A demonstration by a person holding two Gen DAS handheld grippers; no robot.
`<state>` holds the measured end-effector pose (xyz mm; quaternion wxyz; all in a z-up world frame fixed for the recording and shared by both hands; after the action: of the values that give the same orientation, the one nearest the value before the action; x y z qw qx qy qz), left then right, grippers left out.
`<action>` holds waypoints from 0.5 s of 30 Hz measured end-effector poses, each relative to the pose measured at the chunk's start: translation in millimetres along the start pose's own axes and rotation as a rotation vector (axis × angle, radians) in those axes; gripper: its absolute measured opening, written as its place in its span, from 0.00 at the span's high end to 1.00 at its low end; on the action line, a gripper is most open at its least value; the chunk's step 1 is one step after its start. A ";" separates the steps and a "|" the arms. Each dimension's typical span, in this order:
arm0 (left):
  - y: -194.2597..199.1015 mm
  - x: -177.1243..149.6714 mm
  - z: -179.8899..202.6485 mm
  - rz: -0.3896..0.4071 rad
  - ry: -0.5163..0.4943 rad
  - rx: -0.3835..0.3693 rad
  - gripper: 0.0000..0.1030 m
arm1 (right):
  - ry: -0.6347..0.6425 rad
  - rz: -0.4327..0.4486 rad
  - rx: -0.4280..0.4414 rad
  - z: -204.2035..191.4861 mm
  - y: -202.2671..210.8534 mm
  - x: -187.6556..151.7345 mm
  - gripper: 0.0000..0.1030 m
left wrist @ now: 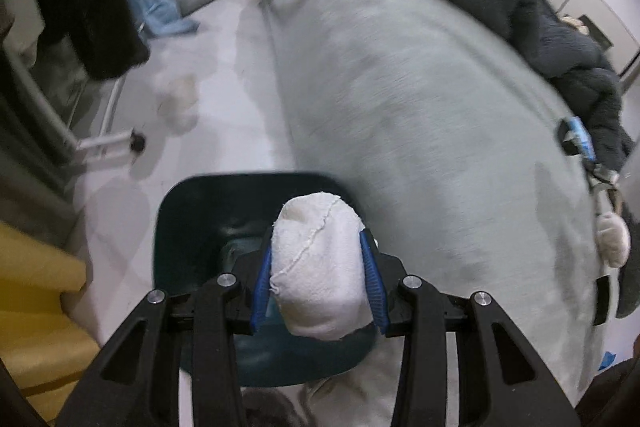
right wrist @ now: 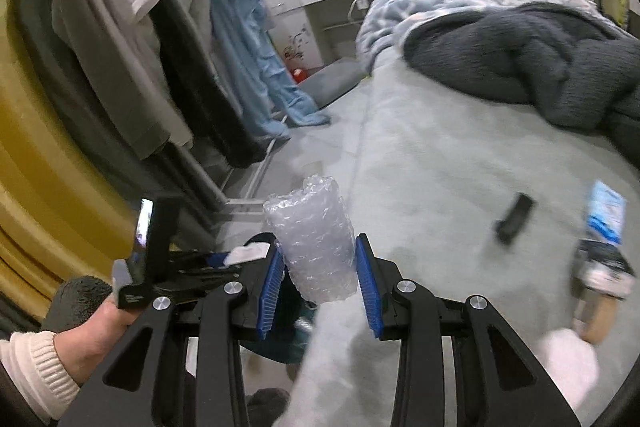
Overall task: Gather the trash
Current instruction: 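Drop the white ball into the bin with the left tool while the right tool drops the bubble wrap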
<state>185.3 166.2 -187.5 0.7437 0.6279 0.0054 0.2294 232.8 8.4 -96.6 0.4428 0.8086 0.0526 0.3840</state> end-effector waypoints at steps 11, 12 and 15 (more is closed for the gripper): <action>-30.6 -20.5 -58.6 -0.141 0.054 0.036 0.57 | 0.063 -0.096 0.055 -57.6 -68.5 22.8 0.64; -32.8 -22.8 -64.7 -0.155 0.061 0.034 0.57 | 0.065 -0.105 0.052 -59.7 -73.8 24.6 0.64; -39.2 -25.1 -76.7 -0.187 0.078 0.016 0.54 | 0.065 -0.134 0.047 -65.1 -91.2 27.9 0.64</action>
<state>153.2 224.8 -247.4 0.7559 0.6213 0.0947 0.1832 232.1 119.1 -129.1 0.4465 0.8006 0.1296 0.3781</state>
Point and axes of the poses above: each gripper's, at about its wrist camera, not at the fingertips, and y roughly against the way its jaws point, z to its right, x to its top, the point moved 4 cm from there along -y, roughly the way its jaws point, and after that the axes turned 9 degrees about -z, right-handed, at the moved point
